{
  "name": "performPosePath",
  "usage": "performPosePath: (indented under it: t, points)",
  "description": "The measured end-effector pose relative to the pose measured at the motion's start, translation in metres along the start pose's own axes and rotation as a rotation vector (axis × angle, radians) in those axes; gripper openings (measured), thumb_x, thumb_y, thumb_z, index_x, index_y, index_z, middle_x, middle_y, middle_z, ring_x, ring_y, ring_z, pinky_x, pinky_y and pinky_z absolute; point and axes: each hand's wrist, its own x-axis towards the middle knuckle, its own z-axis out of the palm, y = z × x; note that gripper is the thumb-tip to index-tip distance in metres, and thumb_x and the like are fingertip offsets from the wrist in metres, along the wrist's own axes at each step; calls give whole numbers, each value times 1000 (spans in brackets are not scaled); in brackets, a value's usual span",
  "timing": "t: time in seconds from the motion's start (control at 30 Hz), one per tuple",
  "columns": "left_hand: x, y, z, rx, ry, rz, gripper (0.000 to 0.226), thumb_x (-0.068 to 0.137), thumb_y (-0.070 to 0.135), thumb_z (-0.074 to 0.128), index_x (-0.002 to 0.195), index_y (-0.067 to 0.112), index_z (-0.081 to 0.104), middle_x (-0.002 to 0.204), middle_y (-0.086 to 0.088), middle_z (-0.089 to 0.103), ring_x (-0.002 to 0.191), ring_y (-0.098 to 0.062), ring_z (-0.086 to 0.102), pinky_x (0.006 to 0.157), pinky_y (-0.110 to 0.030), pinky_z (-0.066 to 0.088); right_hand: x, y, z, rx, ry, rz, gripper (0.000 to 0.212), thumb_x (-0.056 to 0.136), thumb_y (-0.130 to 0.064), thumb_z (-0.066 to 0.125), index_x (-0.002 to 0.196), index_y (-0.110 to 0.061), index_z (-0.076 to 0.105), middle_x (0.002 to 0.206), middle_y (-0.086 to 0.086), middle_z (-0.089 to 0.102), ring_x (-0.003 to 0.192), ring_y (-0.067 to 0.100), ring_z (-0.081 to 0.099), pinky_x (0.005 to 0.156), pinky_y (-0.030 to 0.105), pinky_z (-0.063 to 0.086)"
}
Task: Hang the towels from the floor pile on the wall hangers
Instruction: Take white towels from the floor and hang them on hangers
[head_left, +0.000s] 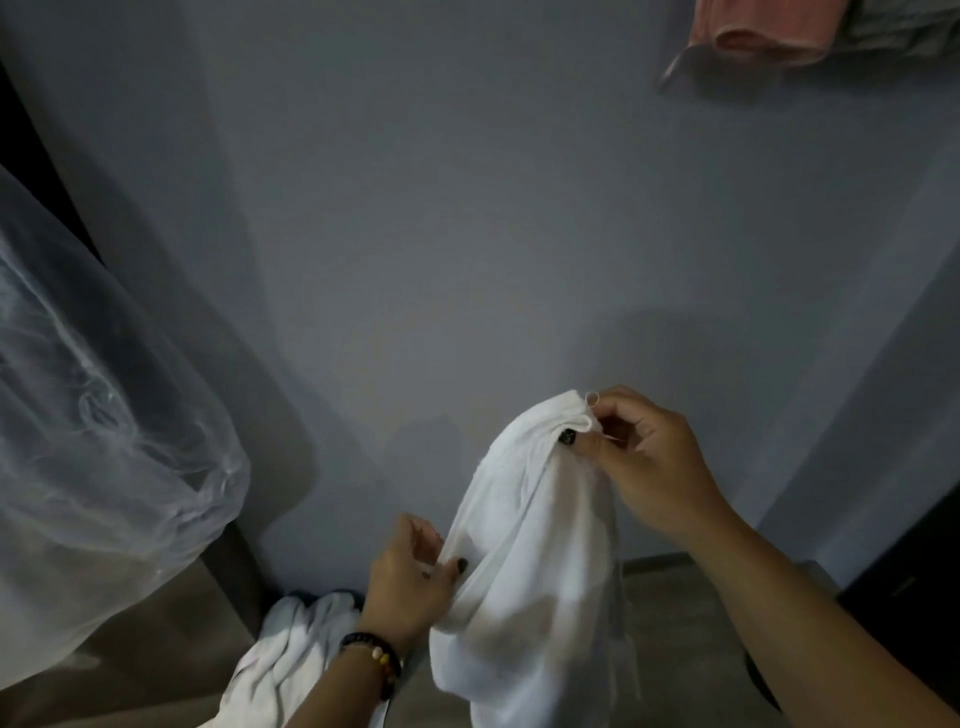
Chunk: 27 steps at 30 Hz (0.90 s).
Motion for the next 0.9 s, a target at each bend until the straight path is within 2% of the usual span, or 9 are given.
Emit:
performPosePath:
  t: [0.1, 0.17, 0.23, 0.3, 0.4, 0.53, 0.67, 0.77, 0.9]
  points:
    - [-3, -22, 12, 178, -106, -247, 35, 74, 39, 77, 79, 17, 50, 73, 2, 65, 70, -15, 61, 63, -29, 48, 1, 5, -7, -1, 38, 29, 5, 73, -22, 70, 74, -20, 65, 82, -6, 62, 76, 11, 59, 71, 25, 46]
    - [-2, -29, 17, 144, -228, -412, 41, 70, 48, 76, 74, 13, 57, 65, -2, 66, 61, -16, 63, 55, -26, 49, 0, 11, -12, -7, 32, 25, 7, 73, -20, 72, 72, -20, 64, 80, -7, 61, 73, 10, 58, 69, 21, 44]
    - [-2, -28, 23, 12, -438, -549, 36, 72, 40, 76, 77, 6, 66, 57, -7, 66, 48, -17, 63, 46, -25, 50, -4, 20, -19, -29, 11, 22, 14, 77, -11, 75, 71, -16, 63, 78, -5, 59, 72, 8, 56, 69, 17, 43]
    - [-3, -23, 29, -7, -566, -552, 20, 83, 20, 69, 77, 1, 67, 50, -7, 64, 39, -13, 60, 38, -21, 44, -10, 30, -28, -56, -8, 44, 14, 79, -1, 74, 72, -8, 63, 79, 1, 59, 72, 8, 56, 69, 16, 43]
    - [11, -21, 34, 138, -457, -392, 26, 79, 9, 65, 54, 10, 57, 36, 2, 54, 31, -7, 50, 39, -19, 39, -18, 49, -42, -95, 32, 123, 14, 80, 0, 73, 73, -9, 65, 82, 6, 63, 74, 9, 59, 70, 18, 45]
    - [38, -14, 26, -3, -124, -357, 25, 70, 20, 77, 75, 10, 55, 57, -6, 64, 56, -23, 64, 57, -32, 55, -25, 86, -67, -253, 131, 286, 6, 82, -7, 72, 81, -10, 67, 83, 7, 71, 70, 6, 63, 66, 19, 46]
    - [77, 9, -6, -165, 131, -280, 26, 72, 10, 80, 74, 9, 54, 63, -13, 65, 53, -23, 61, 57, -34, 54, -39, 131, -89, -399, 174, 413, 8, 83, -14, 72, 82, -8, 67, 80, 10, 70, 78, 27, 67, 70, 35, 50]
    - [98, 30, -19, -84, 126, -145, 22, 72, 7, 77, 72, 10, 55, 54, -8, 65, 53, -23, 62, 64, -40, 56, -43, 149, -88, -429, 181, 475, 16, 85, -18, 71, 82, -2, 67, 81, 16, 69, 81, 35, 65, 72, 43, 50]
    - [106, 58, -24, -42, 72, -75, 16, 74, 6, 74, 77, 7, 58, 57, -12, 67, 52, -24, 64, 63, -38, 59, -29, 152, -86, -466, 198, 510, 26, 87, -20, 68, 85, 5, 64, 82, 20, 66, 78, 37, 61, 62, 33, 42]
